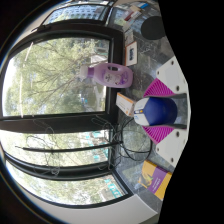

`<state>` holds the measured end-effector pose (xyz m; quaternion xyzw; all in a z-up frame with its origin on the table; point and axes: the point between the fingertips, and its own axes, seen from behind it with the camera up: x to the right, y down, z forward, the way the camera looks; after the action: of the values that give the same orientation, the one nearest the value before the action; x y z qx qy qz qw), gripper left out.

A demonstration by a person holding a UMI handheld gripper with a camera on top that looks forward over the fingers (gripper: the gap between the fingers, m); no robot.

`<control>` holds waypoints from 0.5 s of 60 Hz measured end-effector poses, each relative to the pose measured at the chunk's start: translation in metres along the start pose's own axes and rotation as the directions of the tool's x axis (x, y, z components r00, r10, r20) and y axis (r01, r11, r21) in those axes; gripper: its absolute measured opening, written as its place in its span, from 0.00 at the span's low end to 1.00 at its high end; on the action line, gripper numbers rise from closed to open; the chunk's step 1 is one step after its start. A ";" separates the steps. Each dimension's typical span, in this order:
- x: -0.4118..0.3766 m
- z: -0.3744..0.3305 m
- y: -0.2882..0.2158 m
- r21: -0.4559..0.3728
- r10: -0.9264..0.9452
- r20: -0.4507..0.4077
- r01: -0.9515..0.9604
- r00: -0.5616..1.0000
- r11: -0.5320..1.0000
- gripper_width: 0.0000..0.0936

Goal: Arrange mouse

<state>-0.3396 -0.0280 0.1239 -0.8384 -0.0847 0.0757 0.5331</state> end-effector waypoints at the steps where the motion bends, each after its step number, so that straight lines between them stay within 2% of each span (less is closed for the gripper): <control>1: 0.004 -0.006 -0.018 0.031 0.008 0.007 -0.009 1.000 0.999 0.37; 6: 0.033 -0.044 -0.111 0.191 0.047 0.043 -0.054 0.998 0.980 0.37; 10: 0.075 -0.073 -0.175 0.311 0.068 0.037 -0.076 0.997 0.947 0.37; 13: 0.116 -0.090 -0.203 0.367 0.077 0.015 -0.077 0.997 0.927 0.37; 17: 0.176 -0.102 -0.216 0.400 0.090 -0.033 -0.070 0.995 0.914 0.37; 20: 0.223 -0.088 -0.208 0.379 0.098 -0.079 -0.061 0.992 0.923 0.37; 24: 0.288 -0.065 -0.167 0.307 0.115 -0.157 -0.062 0.981 0.950 0.37; 28: 0.347 -0.035 -0.109 0.203 0.144 -0.214 -0.100 0.966 0.974 0.37; 30: 0.370 -0.025 -0.055 0.153 0.142 -0.249 -0.106 0.958 0.983 0.37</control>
<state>0.0231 0.0555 0.1708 -0.8059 0.0438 0.0047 0.5904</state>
